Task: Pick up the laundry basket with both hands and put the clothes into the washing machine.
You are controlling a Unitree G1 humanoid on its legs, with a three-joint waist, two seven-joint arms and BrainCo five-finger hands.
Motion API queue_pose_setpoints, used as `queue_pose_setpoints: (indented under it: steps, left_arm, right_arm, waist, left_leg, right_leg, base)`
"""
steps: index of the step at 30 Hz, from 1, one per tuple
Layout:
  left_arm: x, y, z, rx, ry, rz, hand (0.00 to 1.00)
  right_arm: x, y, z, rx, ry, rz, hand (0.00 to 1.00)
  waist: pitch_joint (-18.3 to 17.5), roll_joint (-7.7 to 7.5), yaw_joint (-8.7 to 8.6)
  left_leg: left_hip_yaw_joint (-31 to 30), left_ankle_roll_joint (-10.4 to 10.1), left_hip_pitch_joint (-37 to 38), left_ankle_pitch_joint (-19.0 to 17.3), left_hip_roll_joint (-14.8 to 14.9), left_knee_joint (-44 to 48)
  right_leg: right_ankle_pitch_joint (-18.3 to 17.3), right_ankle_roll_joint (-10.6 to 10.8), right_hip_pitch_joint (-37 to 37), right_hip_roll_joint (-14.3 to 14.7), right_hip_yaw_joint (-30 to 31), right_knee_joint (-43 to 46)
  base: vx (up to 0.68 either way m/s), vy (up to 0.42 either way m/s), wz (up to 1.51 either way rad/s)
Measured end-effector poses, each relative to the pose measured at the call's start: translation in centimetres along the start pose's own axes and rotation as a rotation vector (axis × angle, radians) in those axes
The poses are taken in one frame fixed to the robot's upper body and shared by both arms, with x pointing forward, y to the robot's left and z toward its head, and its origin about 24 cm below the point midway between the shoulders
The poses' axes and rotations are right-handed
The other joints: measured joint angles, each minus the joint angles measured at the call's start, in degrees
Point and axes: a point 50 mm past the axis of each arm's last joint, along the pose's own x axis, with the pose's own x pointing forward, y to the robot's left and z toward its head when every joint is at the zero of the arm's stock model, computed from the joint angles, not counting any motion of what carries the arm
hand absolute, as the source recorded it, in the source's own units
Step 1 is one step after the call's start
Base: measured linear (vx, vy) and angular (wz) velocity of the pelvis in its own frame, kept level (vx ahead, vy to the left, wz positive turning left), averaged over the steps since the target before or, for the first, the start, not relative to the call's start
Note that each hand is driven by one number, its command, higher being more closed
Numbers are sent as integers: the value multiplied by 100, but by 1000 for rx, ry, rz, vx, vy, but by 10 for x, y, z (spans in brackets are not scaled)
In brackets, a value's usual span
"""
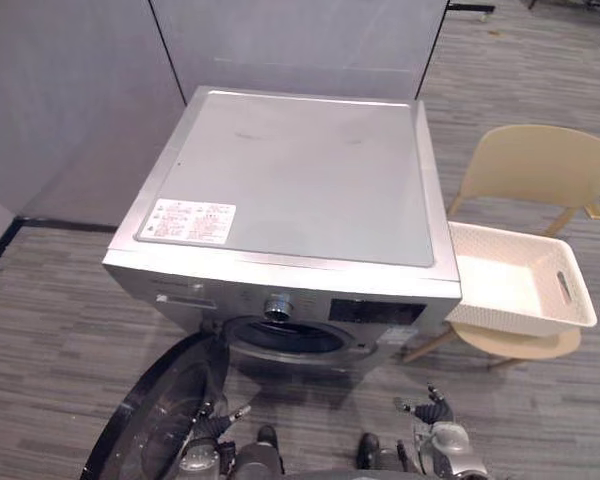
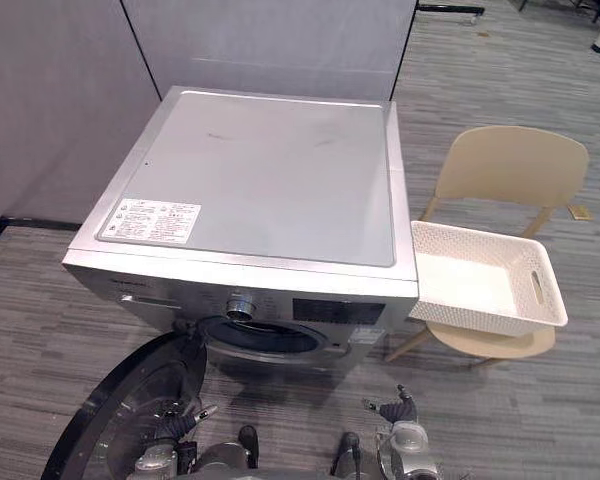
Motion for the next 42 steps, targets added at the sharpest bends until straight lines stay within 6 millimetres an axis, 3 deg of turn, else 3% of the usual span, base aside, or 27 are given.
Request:
queue_pose_setpoints:
  steps: [1,2,3,4,5,7,9,10,11,12,14,15,16,18,20,21,23,25,29,34,35,37,42]
  left_arm:
    - [1,1,3,0,-11,4,0]
    - [1,5,7,0,-26,14,0]
    - [1,6,6,-1,-26,17,0]
    - [0,3,6,-12,-32,14,0]
    - [0,0,11,-26,-47,12,0]
    - [-1,-12,18,-46,-67,-13,0]
    - [-3,-28,24,-38,-84,-58,0]
    - [-3,-29,24,-36,-86,-65,0]
    - [-3,-28,23,-37,-82,-64,0]
    - [-4,-27,23,-40,-87,-62,0]
    - [-4,-26,26,-39,-105,-58,0]
    - [-4,-26,26,-32,-103,-59,0]
    - [-4,-29,27,-9,-109,-75,0]
    - [-5,-33,29,3,-119,-87,0]
    - [-6,-40,33,34,-137,-115,0]
    - [-5,-40,40,53,-160,-119,0]
    - [-5,-37,55,76,-229,-110,0]
    - [-10,-38,74,81,-318,-121,0]
    - [-32,-36,129,13,-576,-134,0]
    - [-62,-13,183,-109,-862,-84,0]
    - [-63,-5,186,-121,-878,-53,0]
    - [-61,29,194,-153,-908,89,0]
    - [-50,86,198,-186,-876,338,0]
  right_arm:
    - [-1,2,-1,2,5,6,0]
    - [-2,9,1,10,0,22,0]
    - [-2,12,2,5,-5,29,0]
    - [3,12,18,-2,-49,32,0]
    - [5,11,27,-1,-72,26,0]
    - [10,3,49,9,-141,-12,0]
    - [13,-7,63,7,-184,-43,0]
    - [12,-6,52,9,-147,-51,0]
    - [11,-6,47,15,-134,-53,0]
    - [8,-6,37,36,-104,-59,0]
    - [7,-6,30,62,-82,-71,0]
    - [7,-10,26,68,-73,-85,0]
    - [6,-13,22,73,-63,-100,0]
    - [5,-13,18,76,-51,-104,0]
    - [4,-16,13,81,-38,-112,0]
    - [4,-14,11,87,-31,-108,0]
    - [2,-6,8,98,-18,-89,0]
    - [1,-7,5,98,-8,-92,0]
    - [2,-11,4,100,-7,-101,0]
    - [1,-13,1,95,1,-98,0]
    - [1,-13,0,94,1,-94,0]
    - [2,-15,1,89,-3,-93,0]
    - [4,-28,4,73,-17,-117,0]
  waist:
    - [28,-61,18]
    - [25,-214,55]
    - [22,-237,84]
    - [38,-240,201]
    - [48,-203,245]
    - [181,77,408]
    - [461,568,307]
    - [489,609,313]
    - [487,579,305]
    - [508,436,263]
    - [500,315,160]
    - [517,240,112]
    - [477,306,102]
    - [497,275,61]
    - [467,325,5]
    - [436,314,1]
    - [312,112,0]
    - [278,109,-8]
    - [141,226,-119]
    - [99,219,-202]
    - [86,209,-221]
    - [69,192,-284]
    - [78,159,-247]
  left_leg:
    - [-37,10,-63,6,-80,102]
    - [-174,80,-339,-39,-175,547]
    - [-182,83,-477,-41,-179,715]
    - [-227,80,-791,-41,-142,982]
    - [-247,54,-887,-18,-93,977]
    - [-252,-61,-1267,374,46,727]
    - [-520,-266,-1426,732,228,459]
    - [-551,-402,-1262,911,273,-146]
    - [-539,-520,-1198,822,247,-347]
    - [-409,-555,-1160,792,230,-458]
    - [-299,-459,-1227,727,128,190]
    - [-304,-280,-1235,553,133,822]
    - [-315,-160,-1132,55,229,1410]
    - [-323,-186,-989,-305,349,1744]
    - [-368,-395,-539,-647,351,1409]
    - [-409,-319,-322,-751,297,830]
    - [-383,-235,-266,-489,46,399]
    - [-368,-138,-147,-362,-129,164]
    - [-317,57,31,-158,-435,-265]
    - [-297,131,217,-107,-562,-383]
    - [-297,131,230,-107,-554,-391]
    - [-303,131,253,-107,-522,-421]
    - [-294,129,266,-106,-458,-500]
  right_leg:
    - [-197,122,-36,-86,63,638]
    - [-357,325,105,-123,237,1451]
    - [-373,349,201,-71,298,1488]
    - [-746,342,412,123,433,882]
    - [-858,233,502,220,398,526]
    - [-1067,-149,719,535,118,-751]
    - [-712,-347,779,920,-99,-1170]
    - [-577,-456,723,956,-230,-1229]
    - [-552,-489,690,927,-302,-1250]
    - [-505,-618,602,805,-437,-1288]
    - [-393,-724,439,615,-556,-1275]
    - [-297,-726,309,523,-600,-1253]
    - [-198,-657,149,445,-626,-1168]
    - [-132,-593,99,389,-696,-1136]
    - [-45,-448,92,342,-732,-1148]
    - [66,-361,89,343,-730,-1240]
    - [298,-248,98,232,-719,-1565]
    - [550,-162,246,144,-705,-1892]
    - [909,-50,426,-3,-606,-2399]
    - [1088,-25,677,5,-602,-2769]
    - [1110,-34,700,25,-599,-2812]
    - [1158,-62,755,91,-599,-2935]
    - [1292,-193,822,204,-583,-3195]
  base:
    - [-108,6,80]
    - [-120,-25,68]
    - [-255,-117,56]
    - [-266,-105,17]
    - [-370,-111,-3]
    - [-395,-114,-8]
    - [-439,-86,35]
    - [-411,-50,46]
    - [-381,-75,53]
    - [-329,-58,58]
    - [-268,-20,44]
    - [-230,79,26]
    - [-219,104,27]
    - [-153,146,28]
    - [-128,211,22]
    - [-95,148,7]
    - [-94,153,15]
    - [-50,156,6]
    - [-17,145,-2]
    - [50,57,-2]
    - [68,-6,-8]
    - [62,-39,-7]
    - [14,-38,-7]
